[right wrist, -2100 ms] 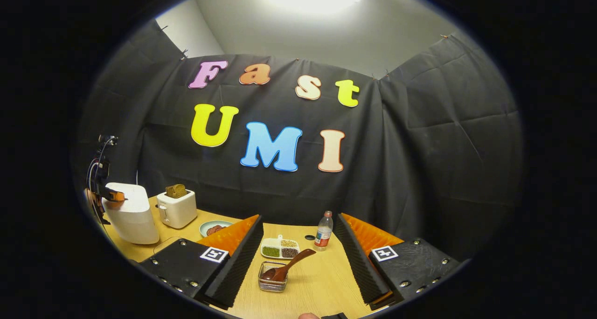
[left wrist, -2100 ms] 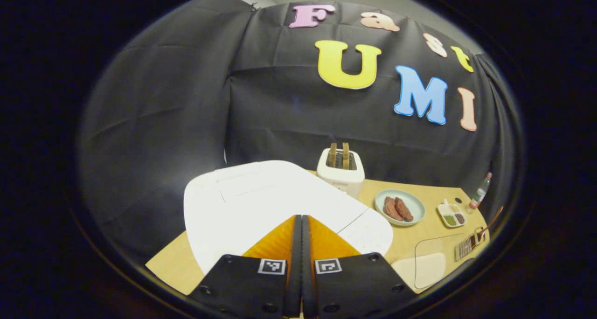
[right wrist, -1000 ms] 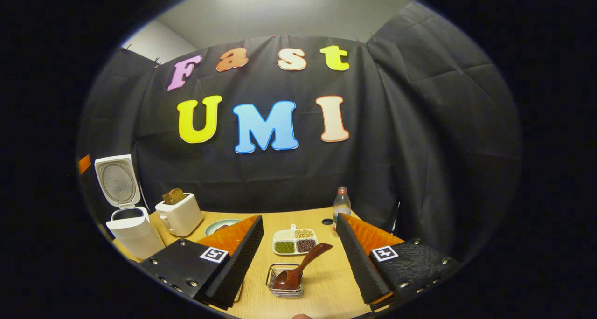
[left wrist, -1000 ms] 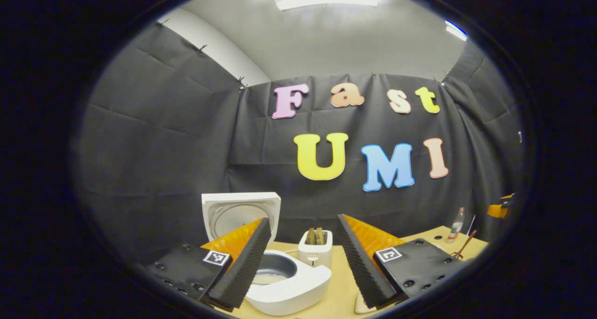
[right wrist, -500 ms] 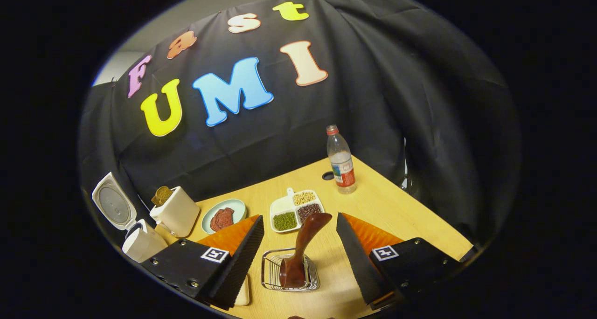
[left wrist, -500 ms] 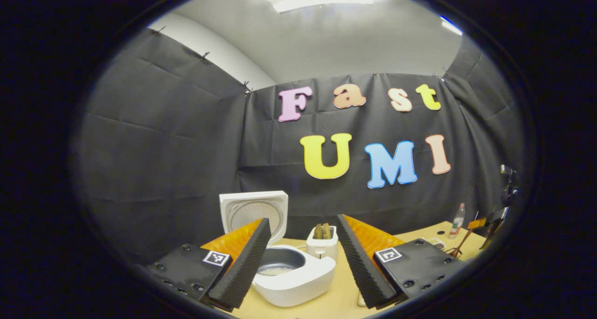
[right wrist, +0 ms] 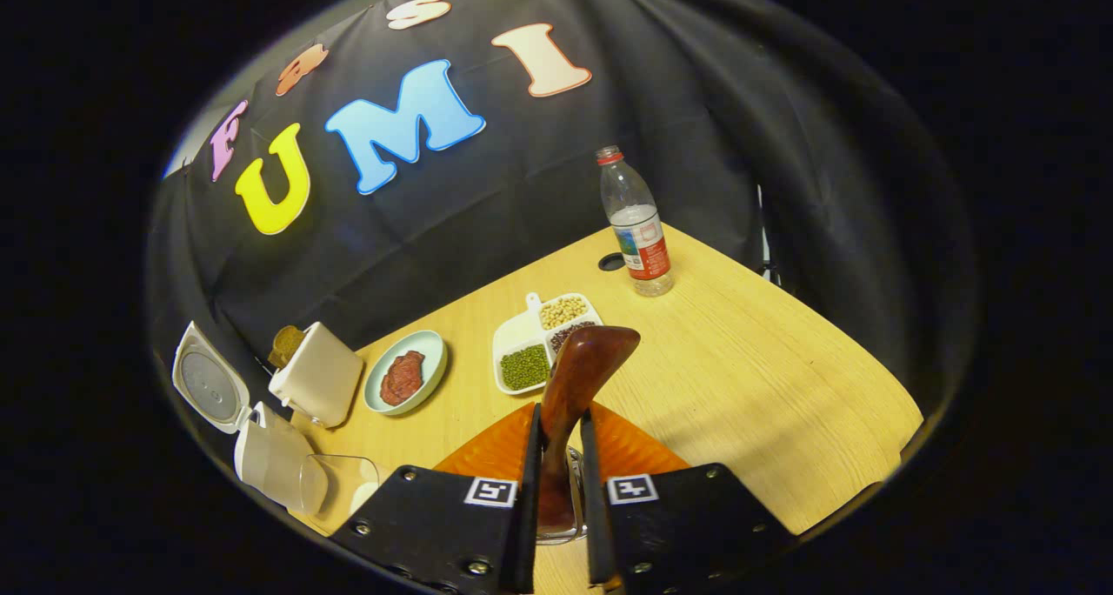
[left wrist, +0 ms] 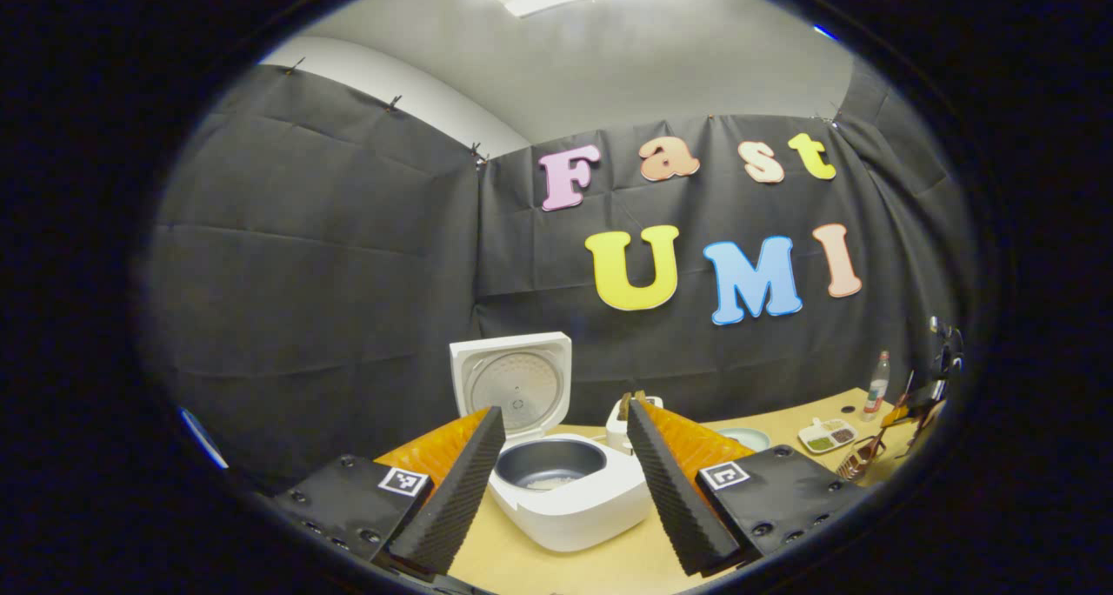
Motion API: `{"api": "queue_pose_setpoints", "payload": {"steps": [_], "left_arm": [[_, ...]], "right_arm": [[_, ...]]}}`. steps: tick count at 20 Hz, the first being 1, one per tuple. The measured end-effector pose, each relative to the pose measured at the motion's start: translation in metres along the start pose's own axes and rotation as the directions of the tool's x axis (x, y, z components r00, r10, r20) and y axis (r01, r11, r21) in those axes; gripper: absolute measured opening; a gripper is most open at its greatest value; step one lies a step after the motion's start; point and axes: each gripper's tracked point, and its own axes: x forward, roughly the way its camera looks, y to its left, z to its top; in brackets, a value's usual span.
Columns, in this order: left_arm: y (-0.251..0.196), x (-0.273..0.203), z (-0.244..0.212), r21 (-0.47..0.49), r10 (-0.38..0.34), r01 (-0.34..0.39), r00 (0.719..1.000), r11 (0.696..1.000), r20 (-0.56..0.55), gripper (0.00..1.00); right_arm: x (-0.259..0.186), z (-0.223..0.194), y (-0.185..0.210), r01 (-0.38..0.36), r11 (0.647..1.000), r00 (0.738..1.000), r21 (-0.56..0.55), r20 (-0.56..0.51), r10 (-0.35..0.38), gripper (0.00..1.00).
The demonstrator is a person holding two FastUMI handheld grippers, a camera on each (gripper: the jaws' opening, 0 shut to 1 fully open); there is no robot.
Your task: Close the left gripper, press the button to open the rice cooker; take a wooden spoon from the chopstick holder with the right hand, scoop a spoonful of rice and pour it into the rice cooker, then put the wooden spoon back into the chopstick holder.
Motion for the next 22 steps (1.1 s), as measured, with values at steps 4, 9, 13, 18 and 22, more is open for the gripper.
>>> {"api": "queue_pose_setpoints", "payload": {"steps": [4, 9, 13, 18, 22], "left_arm": [[0.012, 0.000, -0.003, -0.030, 0.011, -0.011, 1.000, 0.999, -0.006, 0.98], [0.018, 0.011, -0.016, -0.053, -0.009, 0.008, 1.000, 0.999, -0.026, 1.00], [0.022, 0.022, -0.026, -0.082, -0.049, 0.046, 0.998, 0.996, -0.035, 0.98], [0.039, 0.039, -0.032, -0.083, -0.092, 0.089, 0.995, 0.993, -0.036, 0.92], [0.064, 0.049, -0.040, -0.103, -0.103, 0.099, 0.994, 0.990, -0.035, 0.92]], "right_arm": [[-0.019, 0.013, 0.020, -0.016, 0.994, 0.998, -0.113, 0.058, 0.023, 0.15], [-0.057, 0.047, 0.051, -0.016, 0.980, 0.984, -0.197, 0.172, 0.051, 0.15], [-0.085, 0.050, 0.092, -0.072, 0.976, 0.970, -0.205, 0.212, 0.116, 0.15], [-0.105, 0.032, 0.146, -0.137, 0.971, 0.957, -0.195, 0.229, 0.181, 0.15], [-0.103, -0.001, 0.184, -0.178, 0.961, 0.956, -0.210, 0.196, 0.220, 0.15]]}}
